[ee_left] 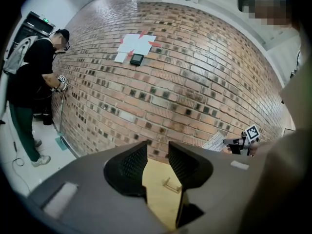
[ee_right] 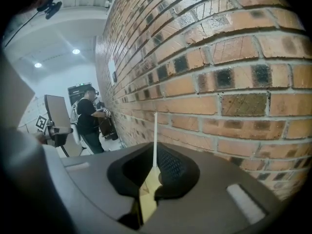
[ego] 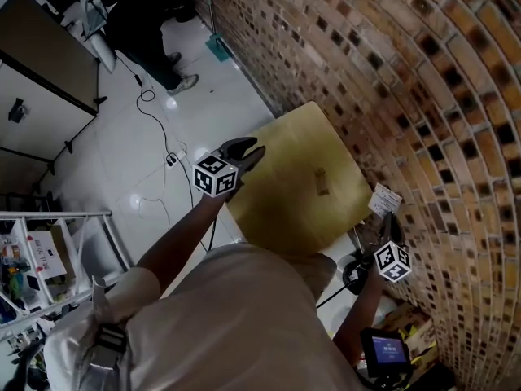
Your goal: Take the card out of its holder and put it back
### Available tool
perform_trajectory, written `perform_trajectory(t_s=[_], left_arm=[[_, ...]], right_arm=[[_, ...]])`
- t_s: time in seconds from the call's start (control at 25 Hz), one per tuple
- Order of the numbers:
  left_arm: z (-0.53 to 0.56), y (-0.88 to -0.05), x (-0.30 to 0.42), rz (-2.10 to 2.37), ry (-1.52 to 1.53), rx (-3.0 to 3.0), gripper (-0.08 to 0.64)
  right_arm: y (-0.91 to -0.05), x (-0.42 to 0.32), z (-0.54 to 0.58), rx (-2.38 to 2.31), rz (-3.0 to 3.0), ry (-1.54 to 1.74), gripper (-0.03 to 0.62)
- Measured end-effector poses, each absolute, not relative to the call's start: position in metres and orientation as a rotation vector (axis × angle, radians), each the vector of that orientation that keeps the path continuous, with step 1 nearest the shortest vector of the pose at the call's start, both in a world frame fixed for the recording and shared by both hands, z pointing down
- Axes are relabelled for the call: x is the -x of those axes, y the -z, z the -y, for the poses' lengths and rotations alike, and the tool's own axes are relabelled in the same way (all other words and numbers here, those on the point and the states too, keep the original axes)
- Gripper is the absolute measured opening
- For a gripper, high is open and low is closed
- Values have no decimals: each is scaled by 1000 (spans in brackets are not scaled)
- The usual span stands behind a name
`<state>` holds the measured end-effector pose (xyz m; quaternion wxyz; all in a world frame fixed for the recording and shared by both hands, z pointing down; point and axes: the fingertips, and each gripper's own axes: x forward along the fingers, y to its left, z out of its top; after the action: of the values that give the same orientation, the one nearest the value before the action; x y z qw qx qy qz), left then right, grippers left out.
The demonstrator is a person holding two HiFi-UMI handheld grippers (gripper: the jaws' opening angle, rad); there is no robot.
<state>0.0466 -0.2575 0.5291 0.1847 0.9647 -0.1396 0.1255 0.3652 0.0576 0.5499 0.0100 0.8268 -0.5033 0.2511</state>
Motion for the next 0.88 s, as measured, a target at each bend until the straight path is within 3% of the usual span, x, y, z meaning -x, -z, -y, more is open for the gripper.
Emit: perform_trajectory(t_s=[0.88], left_arm=[[217, -534, -64, 282, -371, -2733, 155]], right_arm=[[-573, -338, -6, -2340, 1698, -801, 15]])
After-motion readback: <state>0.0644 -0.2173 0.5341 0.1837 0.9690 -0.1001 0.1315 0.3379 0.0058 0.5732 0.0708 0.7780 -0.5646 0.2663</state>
